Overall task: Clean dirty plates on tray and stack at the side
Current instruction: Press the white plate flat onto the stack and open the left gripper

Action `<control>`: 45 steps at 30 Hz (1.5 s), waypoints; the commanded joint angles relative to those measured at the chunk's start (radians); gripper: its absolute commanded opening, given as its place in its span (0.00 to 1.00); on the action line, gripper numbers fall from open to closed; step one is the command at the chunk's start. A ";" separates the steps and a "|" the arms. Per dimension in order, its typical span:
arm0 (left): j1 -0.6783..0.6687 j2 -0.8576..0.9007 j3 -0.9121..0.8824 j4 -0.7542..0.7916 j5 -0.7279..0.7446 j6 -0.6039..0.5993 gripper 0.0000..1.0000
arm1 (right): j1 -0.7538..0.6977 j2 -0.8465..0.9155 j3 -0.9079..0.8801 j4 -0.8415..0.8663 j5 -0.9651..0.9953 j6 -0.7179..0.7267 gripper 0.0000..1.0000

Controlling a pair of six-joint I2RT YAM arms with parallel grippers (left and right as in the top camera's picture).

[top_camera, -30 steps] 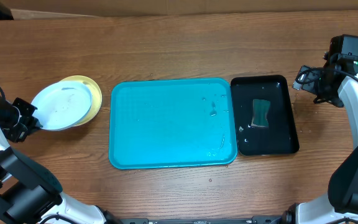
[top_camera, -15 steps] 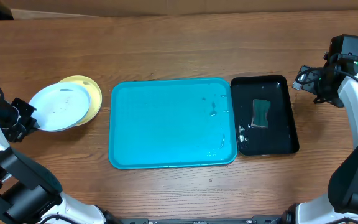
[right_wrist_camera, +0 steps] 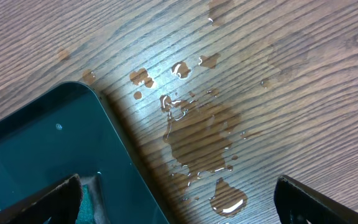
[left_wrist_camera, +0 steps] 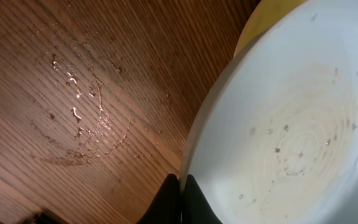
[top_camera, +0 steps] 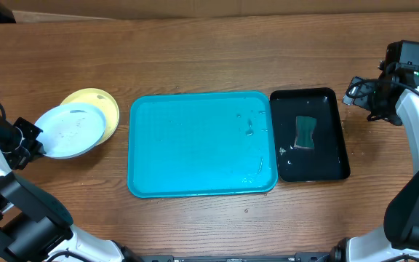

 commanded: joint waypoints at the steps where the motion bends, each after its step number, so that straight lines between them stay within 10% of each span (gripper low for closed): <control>1: -0.005 -0.013 0.021 -0.006 -0.011 0.015 0.04 | 0.001 -0.003 0.012 0.005 -0.005 0.003 1.00; 24: -0.006 -0.013 -0.040 0.079 -0.066 -0.034 0.04 | 0.001 -0.003 0.012 0.005 -0.005 0.003 1.00; 45: -0.091 -0.005 -0.256 0.465 0.079 -0.056 0.04 | 0.001 -0.003 0.012 0.005 -0.005 0.003 1.00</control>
